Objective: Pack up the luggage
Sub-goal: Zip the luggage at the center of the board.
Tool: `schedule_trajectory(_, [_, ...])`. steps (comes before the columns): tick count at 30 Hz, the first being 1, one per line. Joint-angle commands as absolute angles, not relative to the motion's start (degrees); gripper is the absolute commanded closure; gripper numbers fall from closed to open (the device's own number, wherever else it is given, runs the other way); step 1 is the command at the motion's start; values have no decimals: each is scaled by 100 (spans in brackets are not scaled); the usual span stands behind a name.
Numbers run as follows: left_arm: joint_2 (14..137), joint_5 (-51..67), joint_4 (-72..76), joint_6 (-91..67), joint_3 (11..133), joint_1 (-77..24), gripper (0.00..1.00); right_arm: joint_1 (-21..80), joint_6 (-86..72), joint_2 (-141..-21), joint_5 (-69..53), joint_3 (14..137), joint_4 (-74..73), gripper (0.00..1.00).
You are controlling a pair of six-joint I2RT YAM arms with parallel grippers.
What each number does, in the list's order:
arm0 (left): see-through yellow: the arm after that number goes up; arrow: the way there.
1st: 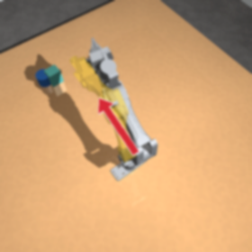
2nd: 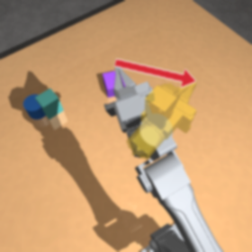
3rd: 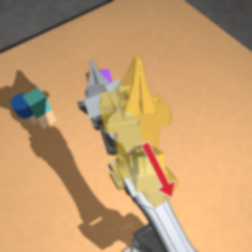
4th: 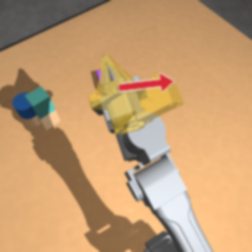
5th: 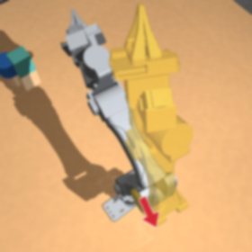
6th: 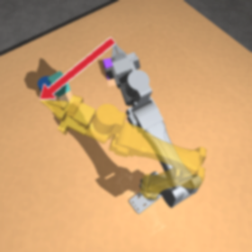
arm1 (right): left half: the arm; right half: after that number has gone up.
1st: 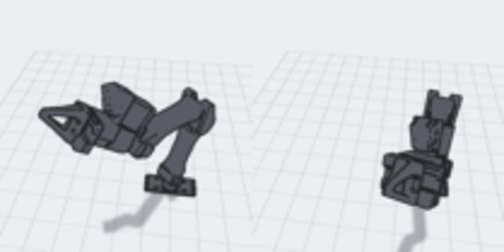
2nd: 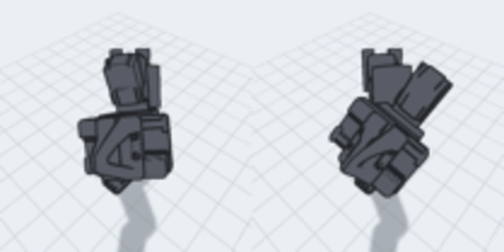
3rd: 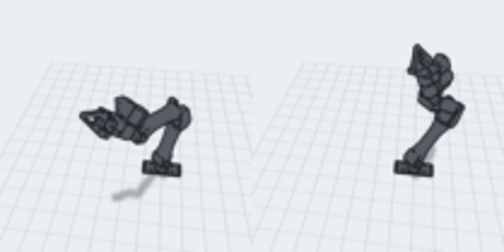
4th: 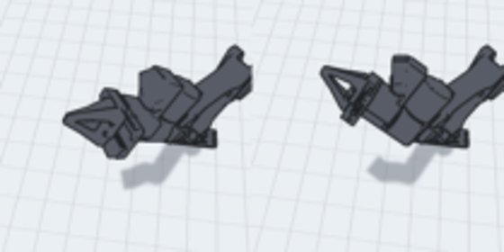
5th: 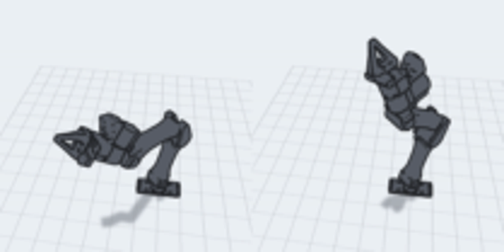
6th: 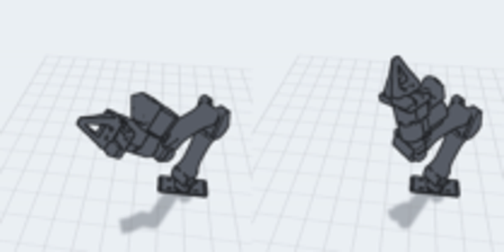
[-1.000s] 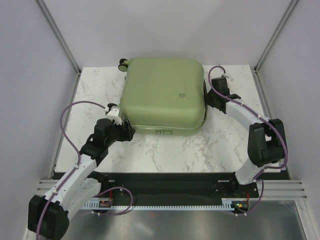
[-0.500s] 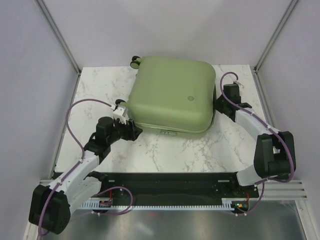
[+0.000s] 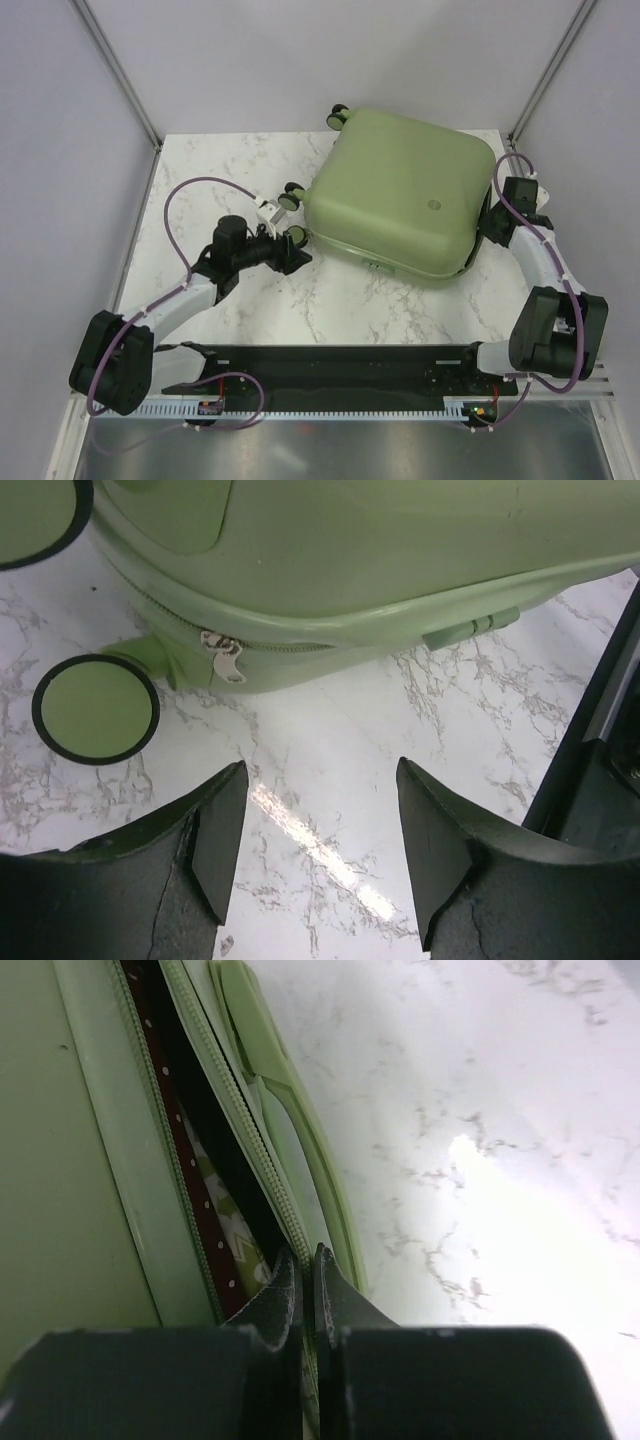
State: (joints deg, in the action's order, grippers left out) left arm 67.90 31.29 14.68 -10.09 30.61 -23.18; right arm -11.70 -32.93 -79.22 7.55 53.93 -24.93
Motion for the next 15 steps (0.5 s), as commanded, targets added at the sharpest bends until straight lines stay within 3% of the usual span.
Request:
schedule_trajectory(1, [7039,3524,2258,-660,3252,-2338,33,-1678,-2708,-8147,2848,5379,-3577,100])
schedule_trajectory(8, [7488,3437,3514,-449,3059,-2320,32,-1837,-2470,-8077,2225,5326,-3384,100])
schedule_trajectory(15, [8761,3893,5043,-720,3216,-2171,32,-1837,-2470,-8060,1627,5194,-3138,100])
